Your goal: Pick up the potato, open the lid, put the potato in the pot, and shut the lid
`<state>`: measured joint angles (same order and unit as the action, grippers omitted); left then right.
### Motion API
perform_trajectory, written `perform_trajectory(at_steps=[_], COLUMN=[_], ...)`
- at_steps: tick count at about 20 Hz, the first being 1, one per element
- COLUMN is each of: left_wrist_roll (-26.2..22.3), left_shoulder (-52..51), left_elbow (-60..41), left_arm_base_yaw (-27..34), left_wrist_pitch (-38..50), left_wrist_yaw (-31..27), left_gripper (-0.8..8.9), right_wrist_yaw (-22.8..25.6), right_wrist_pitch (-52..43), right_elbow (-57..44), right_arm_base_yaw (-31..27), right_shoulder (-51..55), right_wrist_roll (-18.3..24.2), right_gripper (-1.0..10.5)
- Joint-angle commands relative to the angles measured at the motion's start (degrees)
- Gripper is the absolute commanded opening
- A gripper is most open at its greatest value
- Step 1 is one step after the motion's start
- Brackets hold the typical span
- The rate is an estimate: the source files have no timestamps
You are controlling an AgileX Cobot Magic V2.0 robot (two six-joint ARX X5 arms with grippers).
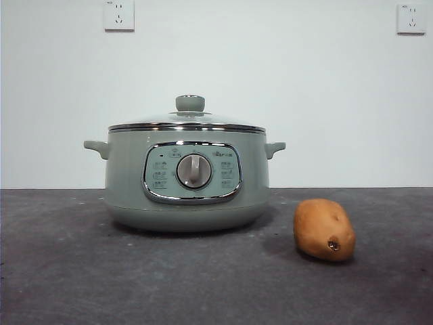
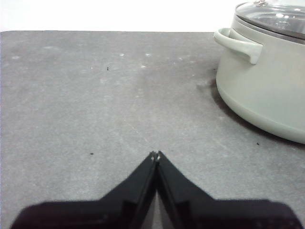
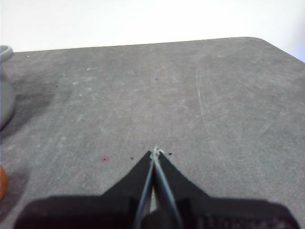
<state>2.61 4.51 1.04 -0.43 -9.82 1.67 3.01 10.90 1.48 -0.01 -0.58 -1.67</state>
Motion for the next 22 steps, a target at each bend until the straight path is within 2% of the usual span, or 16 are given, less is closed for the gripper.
perform_trajectory(at_steps=[1,13,14,22], left_wrist_roll=[-0.26,-0.07,-0.04,0.37], left_shoulder=[0.0,0.0,0.0,0.0], left_elbow=[-0.52,-0.52,-0.52,0.2], left_arm_base_yaw=[-0.04,-0.04,-0.04,-0.02], left_wrist_pitch=[0.2,0.22,0.22,0.02], left_wrist_yaw=[-0.15,-0.17,-0.17,0.28], left_gripper=[0.0,0.0,-0.01,-0.02], right_wrist_yaw=[0.02,-0.04,-0.04,-0.76], right_wrist_pitch=[-0.46,-0.63,-0.61,-0.2], right_elbow=[-0.68,-0.68,-0.68,-0.52], right_arm_base_yaw=[0.04,0.04,0.04,0.04], right_shoulder=[0.07,0.09,0.09,0.07], right_wrist_roll=[0.57,-0.09,-1.14,-18.05], right_gripper=[0.0,0.0,0.0,-0.1])
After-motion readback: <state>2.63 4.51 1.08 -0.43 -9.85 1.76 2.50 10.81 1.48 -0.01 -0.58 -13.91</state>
